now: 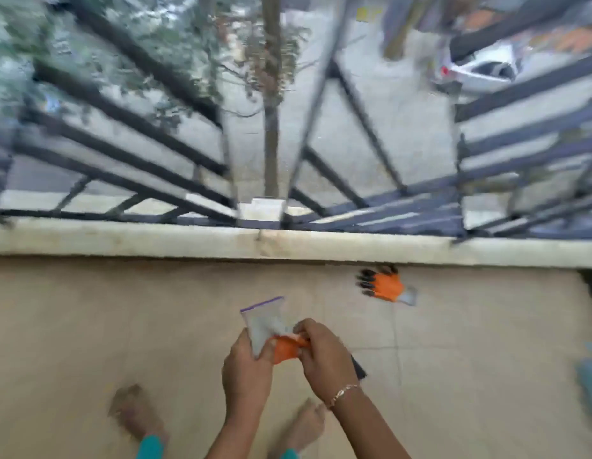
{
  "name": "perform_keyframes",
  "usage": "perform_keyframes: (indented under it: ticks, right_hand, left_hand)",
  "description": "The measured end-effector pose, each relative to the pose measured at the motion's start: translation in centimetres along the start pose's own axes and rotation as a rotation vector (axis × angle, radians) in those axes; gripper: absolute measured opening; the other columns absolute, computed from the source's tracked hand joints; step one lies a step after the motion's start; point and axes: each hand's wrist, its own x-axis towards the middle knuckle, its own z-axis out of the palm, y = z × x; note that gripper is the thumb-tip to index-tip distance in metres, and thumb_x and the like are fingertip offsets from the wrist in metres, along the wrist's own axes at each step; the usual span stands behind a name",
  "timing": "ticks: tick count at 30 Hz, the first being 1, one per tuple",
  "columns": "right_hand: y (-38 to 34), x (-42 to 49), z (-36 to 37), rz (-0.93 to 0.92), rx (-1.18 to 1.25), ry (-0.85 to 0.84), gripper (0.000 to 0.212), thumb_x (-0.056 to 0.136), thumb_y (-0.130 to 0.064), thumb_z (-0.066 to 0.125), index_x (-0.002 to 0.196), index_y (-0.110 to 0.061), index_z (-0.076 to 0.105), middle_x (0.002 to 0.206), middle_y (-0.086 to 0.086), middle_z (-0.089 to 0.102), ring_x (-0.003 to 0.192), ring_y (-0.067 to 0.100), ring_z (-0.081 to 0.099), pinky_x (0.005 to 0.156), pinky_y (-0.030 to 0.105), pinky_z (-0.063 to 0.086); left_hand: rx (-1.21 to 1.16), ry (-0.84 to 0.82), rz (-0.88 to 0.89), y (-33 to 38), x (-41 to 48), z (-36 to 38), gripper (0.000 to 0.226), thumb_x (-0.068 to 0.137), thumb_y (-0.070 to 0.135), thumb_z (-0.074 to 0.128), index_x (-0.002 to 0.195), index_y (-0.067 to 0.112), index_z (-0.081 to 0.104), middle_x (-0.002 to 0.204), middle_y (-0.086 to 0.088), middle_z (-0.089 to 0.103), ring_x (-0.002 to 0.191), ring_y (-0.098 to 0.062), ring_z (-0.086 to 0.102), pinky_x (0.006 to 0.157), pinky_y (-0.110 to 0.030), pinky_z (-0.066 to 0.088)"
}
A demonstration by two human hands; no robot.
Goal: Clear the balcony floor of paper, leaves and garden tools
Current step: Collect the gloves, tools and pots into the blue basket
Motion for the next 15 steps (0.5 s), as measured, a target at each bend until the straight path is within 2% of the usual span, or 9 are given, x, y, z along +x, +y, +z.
perform_keyframes:
  ticks: [3, 4, 6, 8, 9, 11, 12, 15]
  right_hand:
    - [8.4, -1.3, -4.9, 0.159, 0.069, 0.07, 0.035, 0.086, -0.015, 0.055, 0.12, -0.02, 0.051, 0.116, 0.003, 0.054, 0.11, 0.021, 0.051, 0.09, 0.028, 0.039]
    - [11.1, -1.7, -6.4, 0.217, 0.111, 0.085, 0.034, 0.086, -0.014, 0.055, 0.119, -0.019, 0.051, 0.114, 0.004, 0.054, 0.109, 0.021, 0.052, 0.089, 0.027, 0.04]
    - [16.0, -2.3, -8.8, 0.346, 0.234, 0.121, 0.025, 0.085, -0.011, 0.056, 0.108, -0.02, 0.052, 0.103, 0.005, 0.056, 0.096, 0.02, 0.054, 0.078, 0.024, 0.039]
    - [20.6, -2.1, -10.3, 0.482, 0.399, 0.176, 0.017, 0.086, -0.007, 0.055, 0.095, -0.021, 0.051, 0.088, 0.004, 0.057, 0.08, 0.019, 0.052, 0.06, 0.02, 0.036]
    - [22.9, -1.5, -10.6, 0.541, 0.477, 0.201, 0.016, 0.086, -0.006, 0.055, 0.092, -0.02, 0.051, 0.082, 0.004, 0.056, 0.077, 0.019, 0.051, 0.055, 0.017, 0.035]
    - [27.4, 0.3, -10.6, 0.626, 0.646, 0.24, 0.016, 0.084, -0.002, 0.058, 0.09, -0.016, 0.054, 0.079, 0.005, 0.055, 0.078, 0.02, 0.051, 0.056, 0.018, 0.036]
    - [29.6, 1.7, -10.4, 0.655, 0.728, 0.262, 0.015, 0.083, -0.001, 0.059, 0.089, -0.015, 0.056, 0.08, 0.007, 0.056, 0.078, 0.021, 0.052, 0.058, 0.02, 0.037]
    - [35.5, 6.5, -9.3, 0.751, 0.975, 0.323, 0.014, 0.085, 0.002, 0.056, 0.092, -0.01, 0.057, 0.078, 0.011, 0.055, 0.061, 0.017, 0.049, 0.05, 0.019, 0.037]
  left_hand:
    - [-0.008, -0.03, 0.02, 2.5, -2.3, 6.3, 0.041, 0.077, 0.042, 0.057, 0.105, 0.014, 0.064, 0.092, -0.012, 0.07, 0.086, -0.033, 0.065, 0.073, -0.043, 0.053]
    - [-0.007, -0.046, 0.021, 3.0, -2.9, 8.3, 0.039, 0.08, 0.042, 0.057, 0.108, 0.016, 0.063, 0.093, -0.013, 0.07, 0.085, -0.034, 0.066, 0.073, -0.046, 0.054]
    - [-0.008, -0.08, 0.036, 4.6, -3.7, 12.0, 0.027, 0.09, 0.029, 0.058, 0.112, 0.015, 0.062, 0.099, -0.018, 0.07, 0.09, -0.036, 0.066, 0.079, -0.049, 0.054]
    - [-0.035, -0.084, 0.051, 5.7, -3.5, 15.8, 0.028, 0.091, 0.019, 0.059, 0.112, 0.002, 0.062, 0.109, -0.022, 0.066, 0.104, -0.037, 0.061, 0.092, -0.048, 0.047]
    - [-0.055, -0.106, 0.044, 6.3, -3.4, 17.6, 0.036, 0.087, 0.025, 0.062, 0.113, -0.001, 0.061, 0.113, -0.022, 0.064, 0.108, -0.036, 0.059, 0.096, -0.047, 0.044]
    - [-0.083, -0.14, 0.038, 6.3, -2.2, 21.5, 0.056, 0.073, 0.047, 0.059, 0.114, 0.008, 0.06, 0.113, -0.014, 0.063, 0.11, -0.032, 0.058, 0.098, -0.046, 0.044]
    - [-0.08, -0.144, 0.018, 5.9, -1.1, 23.4, 0.055, 0.07, 0.049, 0.058, 0.113, 0.014, 0.058, 0.111, -0.01, 0.062, 0.11, -0.03, 0.058, 0.097, -0.044, 0.044]
    - [-0.075, -0.149, -0.02, 4.6, 2.5, 29.4, 0.034, 0.087, 0.024, 0.063, 0.119, 0.015, 0.056, 0.119, -0.009, 0.061, 0.116, -0.03, 0.056, 0.102, -0.046, 0.042]
